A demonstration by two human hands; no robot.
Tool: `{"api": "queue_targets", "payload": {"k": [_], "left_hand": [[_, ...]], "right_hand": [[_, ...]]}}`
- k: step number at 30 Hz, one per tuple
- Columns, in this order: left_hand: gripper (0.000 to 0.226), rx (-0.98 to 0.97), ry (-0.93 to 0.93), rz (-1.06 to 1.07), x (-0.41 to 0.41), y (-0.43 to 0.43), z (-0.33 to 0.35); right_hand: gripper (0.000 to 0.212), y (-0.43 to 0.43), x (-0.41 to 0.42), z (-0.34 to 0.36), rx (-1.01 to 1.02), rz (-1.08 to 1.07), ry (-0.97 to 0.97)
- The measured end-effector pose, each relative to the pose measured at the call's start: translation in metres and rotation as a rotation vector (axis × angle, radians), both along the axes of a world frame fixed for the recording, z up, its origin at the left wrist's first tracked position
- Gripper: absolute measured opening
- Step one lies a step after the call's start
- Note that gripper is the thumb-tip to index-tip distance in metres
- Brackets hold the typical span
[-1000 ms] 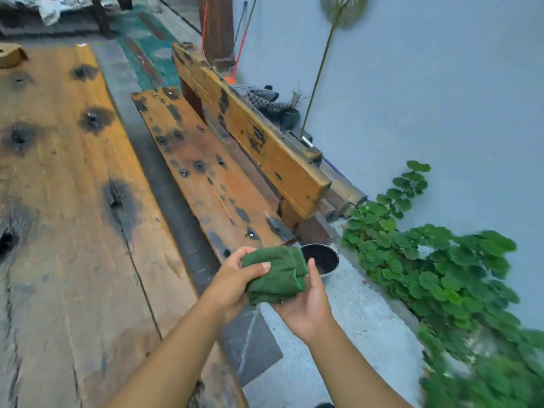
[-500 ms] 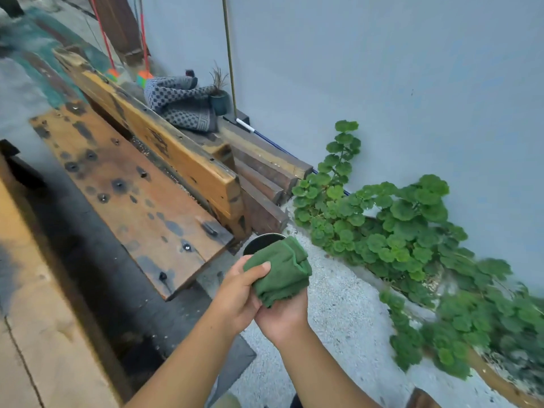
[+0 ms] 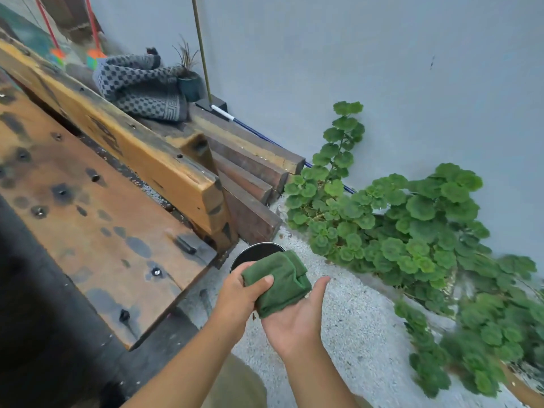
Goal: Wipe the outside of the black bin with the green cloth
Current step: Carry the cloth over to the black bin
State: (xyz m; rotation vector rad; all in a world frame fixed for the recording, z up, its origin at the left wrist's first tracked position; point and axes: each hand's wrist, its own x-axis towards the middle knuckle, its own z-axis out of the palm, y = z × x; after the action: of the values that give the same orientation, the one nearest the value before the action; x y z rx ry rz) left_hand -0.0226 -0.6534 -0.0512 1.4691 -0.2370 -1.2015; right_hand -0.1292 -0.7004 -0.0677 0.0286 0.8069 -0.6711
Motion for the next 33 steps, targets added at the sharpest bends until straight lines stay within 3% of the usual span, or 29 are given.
{"api": "queue_targets", "payload": {"k": [3, 6, 13, 15, 20, 24, 28, 33], "left_hand": [[0.027, 0.02, -0.144, -0.046, 0.016, -0.018, -0.069], [0.019, 0.074, -0.428, -0.156, 0.028, -0.039, -0.14], [0.024, 0.212, -1.025, -0.574, 0.059, -0.077, -0.293], [0.026, 0.226, -1.084, -0.671, 0.066, -0.081, -0.308], [0.026, 0.234, -1.134, -0.795, 0.062, -0.078, -0.321], [0.036, 0.361, -1.364, -0.925, 0.053, -0.088, -0.33], [0.047, 0.14, -1.601, -0.971, 0.033, -0.1, -0.343], [0.042, 0.07, -1.592, -0.916, 0.01, -0.09, -0.37]], "right_hand": [[0.086, -0.014, 0.014, -0.073, -0.067, 0.002, -0.082], [0.076, -0.029, 0.022, -0.152, -0.12, 0.02, -0.121], [0.051, -0.05, 0.039, -0.321, -0.167, 0.008, -0.244], [0.054, -0.051, 0.043, -0.349, -0.15, 0.002, -0.26], [0.049, -0.042, 0.034, -0.375, -0.08, 0.001, -0.299], [0.05, -0.043, 0.03, -0.378, -0.02, -0.04, -0.211], [0.03, -0.048, 0.031, -0.391, -0.01, -0.025, -0.17], [0.035, -0.048, 0.019, -0.4, -0.066, -0.012, -0.22]]}}
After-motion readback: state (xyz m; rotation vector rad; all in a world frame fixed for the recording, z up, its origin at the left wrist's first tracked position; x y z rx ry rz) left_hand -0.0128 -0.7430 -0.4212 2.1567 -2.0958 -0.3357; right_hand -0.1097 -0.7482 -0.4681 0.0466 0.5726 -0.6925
